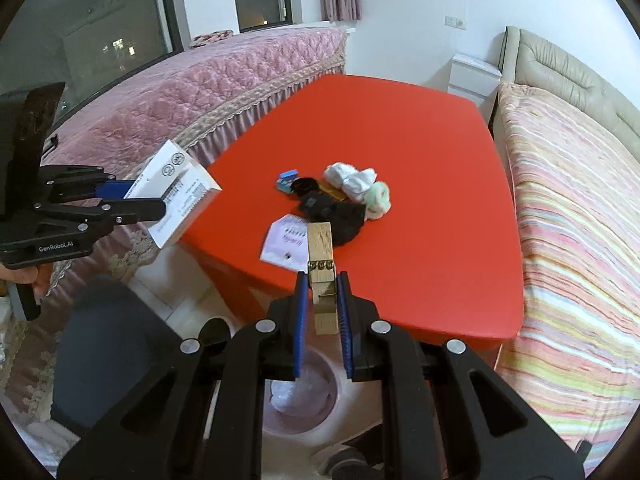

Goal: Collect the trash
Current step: 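Carry the box and clothespin to the pink wastebasket and release both, then raise both open tools back toward the table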

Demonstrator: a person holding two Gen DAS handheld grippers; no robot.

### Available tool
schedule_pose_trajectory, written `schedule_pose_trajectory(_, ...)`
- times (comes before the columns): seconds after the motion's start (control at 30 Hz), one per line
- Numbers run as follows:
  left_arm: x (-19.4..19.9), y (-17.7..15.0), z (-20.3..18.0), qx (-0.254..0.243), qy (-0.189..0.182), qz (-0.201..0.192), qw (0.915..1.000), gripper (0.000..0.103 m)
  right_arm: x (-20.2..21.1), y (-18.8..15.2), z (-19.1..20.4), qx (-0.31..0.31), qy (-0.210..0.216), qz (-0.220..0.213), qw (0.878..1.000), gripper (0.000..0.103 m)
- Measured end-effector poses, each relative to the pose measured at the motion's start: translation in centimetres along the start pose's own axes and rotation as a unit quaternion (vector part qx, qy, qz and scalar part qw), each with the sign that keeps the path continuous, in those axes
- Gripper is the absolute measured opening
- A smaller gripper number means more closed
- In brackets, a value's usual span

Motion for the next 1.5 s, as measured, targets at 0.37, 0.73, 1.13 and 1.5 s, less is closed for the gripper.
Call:
schedule_pose_trajectory(0.37,0.3,-3.9,-3.0,-0.007,-0.028,0.021,0.9994,0.027,1.0,-4.5,2.7,-0.001,0.020,0.024,1.000,0.014)
schedule_pose_trajectory(0.73,-1.1,-6.6,-4.0,-0.004,-0.045,0.055,0.9975,0.027,0.2,-6.8,3.9,-0.007,0.041,0.047,0.998,0.014)
schedule_pose_trajectory(1.13,-1.6,-6.6,-4.4,-0.012,-0.051,0.059,0.9969,0.070,-0.2,-7.0,3.4,-0.012,0.048,0.051,0.997,0.049)
schedule_pose_trajectory(1.5,-1.0,-6.3,-2.6,0.015,-0.026,0.041,0.9987,0.095,-0.3,-6.9,2.6,-0.033,0.040,0.045,0.998,0.095)
Point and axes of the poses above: each gripper's, at about its wrist camera, not at the fingertips, and x roughly against the way its jaws point, z to its left, y to its top, the point moved 5 cm from there along -x, roughly the way its jaws point, and after that the axes turned 6 degrees about -y, right-handed, at the moved point
